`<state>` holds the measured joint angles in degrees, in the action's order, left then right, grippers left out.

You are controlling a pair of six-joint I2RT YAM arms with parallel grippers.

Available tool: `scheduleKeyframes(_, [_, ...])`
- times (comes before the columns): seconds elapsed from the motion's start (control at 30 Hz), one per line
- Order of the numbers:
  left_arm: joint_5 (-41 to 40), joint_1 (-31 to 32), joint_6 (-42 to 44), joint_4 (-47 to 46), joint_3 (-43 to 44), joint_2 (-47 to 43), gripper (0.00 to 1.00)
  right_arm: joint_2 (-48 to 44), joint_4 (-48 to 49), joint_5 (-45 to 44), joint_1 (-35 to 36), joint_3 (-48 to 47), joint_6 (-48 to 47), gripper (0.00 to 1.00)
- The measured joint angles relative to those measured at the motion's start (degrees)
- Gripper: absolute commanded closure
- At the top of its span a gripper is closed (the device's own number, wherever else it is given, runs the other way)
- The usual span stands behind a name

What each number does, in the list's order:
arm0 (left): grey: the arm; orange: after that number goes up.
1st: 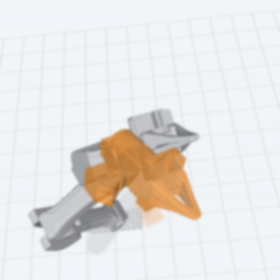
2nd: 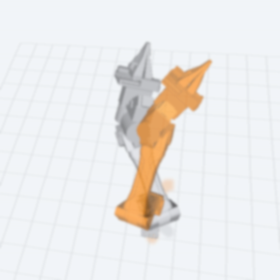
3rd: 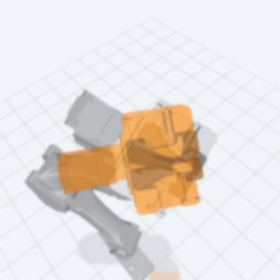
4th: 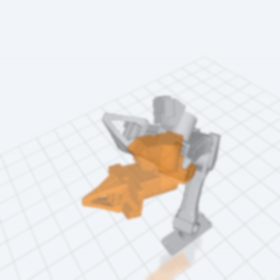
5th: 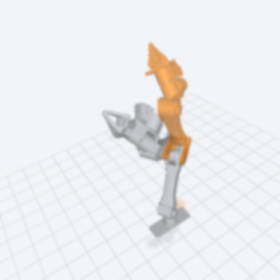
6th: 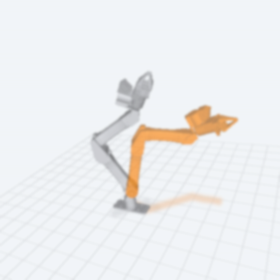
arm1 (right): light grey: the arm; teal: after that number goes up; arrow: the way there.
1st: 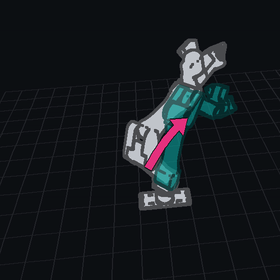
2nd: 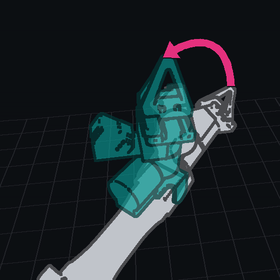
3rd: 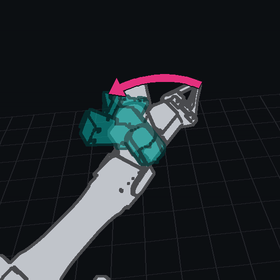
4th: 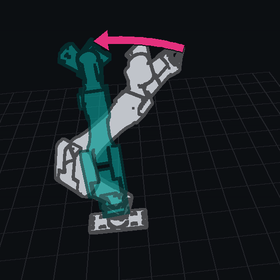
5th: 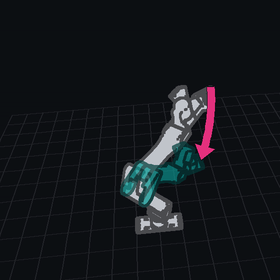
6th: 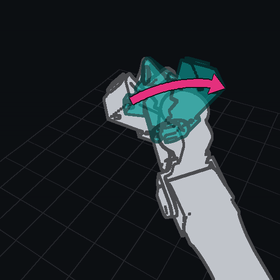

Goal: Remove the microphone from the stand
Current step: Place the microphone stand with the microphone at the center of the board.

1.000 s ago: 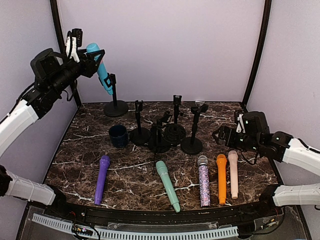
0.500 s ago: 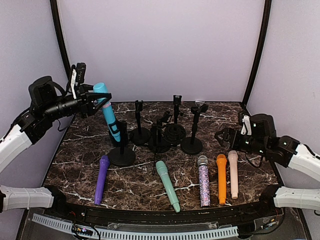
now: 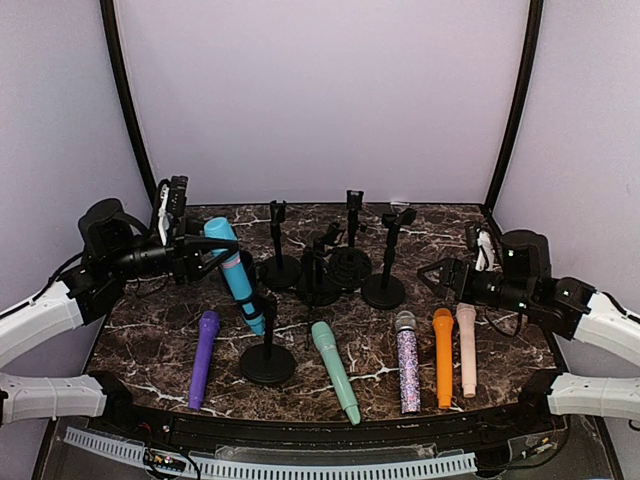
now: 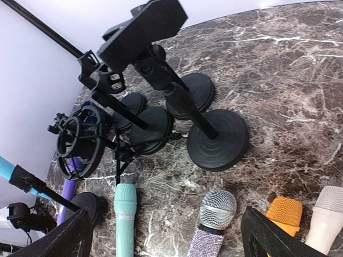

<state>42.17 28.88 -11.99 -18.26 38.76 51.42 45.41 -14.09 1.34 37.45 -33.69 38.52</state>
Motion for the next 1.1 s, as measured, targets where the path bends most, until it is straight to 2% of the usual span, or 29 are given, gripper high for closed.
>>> scheduleKeyframes(0.3, [0.63,7.87,-0.76,-5.38,-0.79,1.95,1.00,-0.04,6.80,4.26,5.81,0.07,-1.70,0.03])
scheduleKeyframes(0.5, [0.90,8.31,-0.20,-4.76,-1.49,2.32,0.99,0.42,9.49,4.63,8.85,0.07,-2.16,0.04])
scheduleKeyframes(0.7, [1.16,8.31,1.05,-2.40,-1.77,1.77,0.82,1.36,11.34,4.24,11.08,0.07,-2.29,0.04])
scheduleKeyframes(0.9, [0.35,8.33,1.16,-2.12,-3.02,-0.09,0.55,2.16,12.74,3.13,13.29,0.02,-2.73,0.04])
scheduleKeyframes(1.1, [-1.77,8.33,1.03,-0.68,-3.37,-1.38,0.34,2.43,12.81,1.51,14.71,-0.17,-3.08,0.06])
